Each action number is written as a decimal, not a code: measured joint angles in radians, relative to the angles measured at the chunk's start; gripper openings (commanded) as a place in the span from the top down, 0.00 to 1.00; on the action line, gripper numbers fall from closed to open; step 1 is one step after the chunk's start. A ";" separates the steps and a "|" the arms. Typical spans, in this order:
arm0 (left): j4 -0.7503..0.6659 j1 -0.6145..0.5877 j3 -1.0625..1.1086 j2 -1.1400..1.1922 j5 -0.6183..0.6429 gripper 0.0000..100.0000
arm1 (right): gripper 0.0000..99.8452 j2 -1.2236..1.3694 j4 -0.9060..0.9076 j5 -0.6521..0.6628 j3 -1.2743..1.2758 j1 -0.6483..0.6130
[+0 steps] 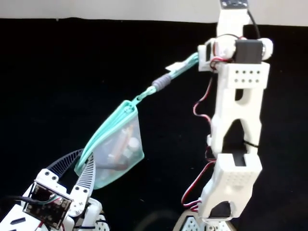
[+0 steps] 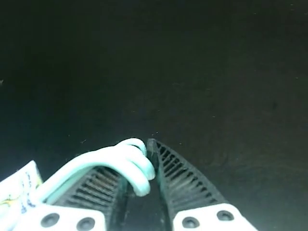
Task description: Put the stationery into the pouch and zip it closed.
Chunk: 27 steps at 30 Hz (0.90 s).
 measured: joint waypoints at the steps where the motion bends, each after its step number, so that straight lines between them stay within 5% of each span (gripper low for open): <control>1: 0.000 -0.002 0.000 0.000 0.000 0.99 | 0.81 0.000 0.000 0.000 0.014 -0.012; 18: -0.038 -0.002 0.002 0.000 0.006 0.99 | 0.77 0.003 0.000 -0.002 0.255 -0.052; 27: -0.112 -0.012 0.005 0.000 -0.002 0.99 | 0.77 0.005 0.000 -0.002 0.333 -0.219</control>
